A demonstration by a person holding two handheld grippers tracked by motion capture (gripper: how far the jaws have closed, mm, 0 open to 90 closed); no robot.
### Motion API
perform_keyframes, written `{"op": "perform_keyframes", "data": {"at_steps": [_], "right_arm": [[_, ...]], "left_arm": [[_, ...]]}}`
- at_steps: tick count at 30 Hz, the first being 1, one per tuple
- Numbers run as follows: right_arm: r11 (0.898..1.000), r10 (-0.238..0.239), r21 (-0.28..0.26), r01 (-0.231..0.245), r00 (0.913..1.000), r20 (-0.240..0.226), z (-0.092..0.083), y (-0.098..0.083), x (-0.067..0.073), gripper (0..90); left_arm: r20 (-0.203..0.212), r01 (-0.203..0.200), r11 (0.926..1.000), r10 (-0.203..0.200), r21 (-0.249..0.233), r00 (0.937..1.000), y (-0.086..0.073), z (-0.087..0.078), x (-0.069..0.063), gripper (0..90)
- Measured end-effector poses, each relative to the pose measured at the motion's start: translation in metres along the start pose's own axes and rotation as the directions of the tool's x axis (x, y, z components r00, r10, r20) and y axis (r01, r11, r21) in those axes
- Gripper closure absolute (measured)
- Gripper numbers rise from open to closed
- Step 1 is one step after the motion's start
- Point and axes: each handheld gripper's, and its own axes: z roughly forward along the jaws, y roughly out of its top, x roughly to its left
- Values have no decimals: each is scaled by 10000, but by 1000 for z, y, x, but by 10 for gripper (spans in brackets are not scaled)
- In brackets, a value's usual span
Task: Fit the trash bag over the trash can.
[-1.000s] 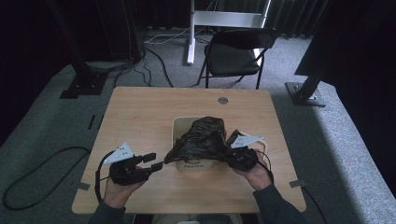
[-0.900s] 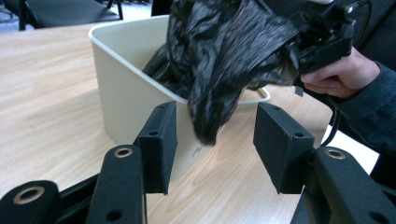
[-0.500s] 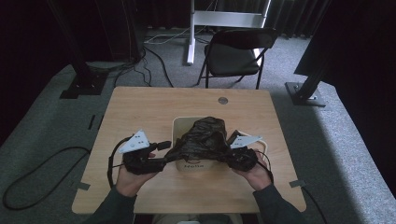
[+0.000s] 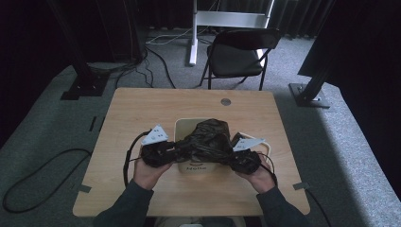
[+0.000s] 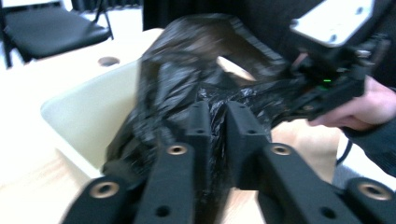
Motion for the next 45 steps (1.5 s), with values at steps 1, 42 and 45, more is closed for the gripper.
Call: {"op": "perform_keyframes", "data": {"at_steps": [1, 42, 45], "right_arm": [[10000, 6, 0, -6, 10000, 9, 0, 0, -1, 891], [9965, 219, -807, -221, 9998, -34, -41, -3, -11, 582], [9896, 553, -1332, -539, 9984, 74, -52, 0, -16, 579]], "left_arm": [[-87, 306, 9995, -307, -67, 9995, -4, -2, 6, 850], [-273, 3477, 9356, -3467, 609, 9376, -85, 12, 47, 885], [-261, 3461, 9360, -3451, 640, 9382, -84, 12, 47, 885]]}}
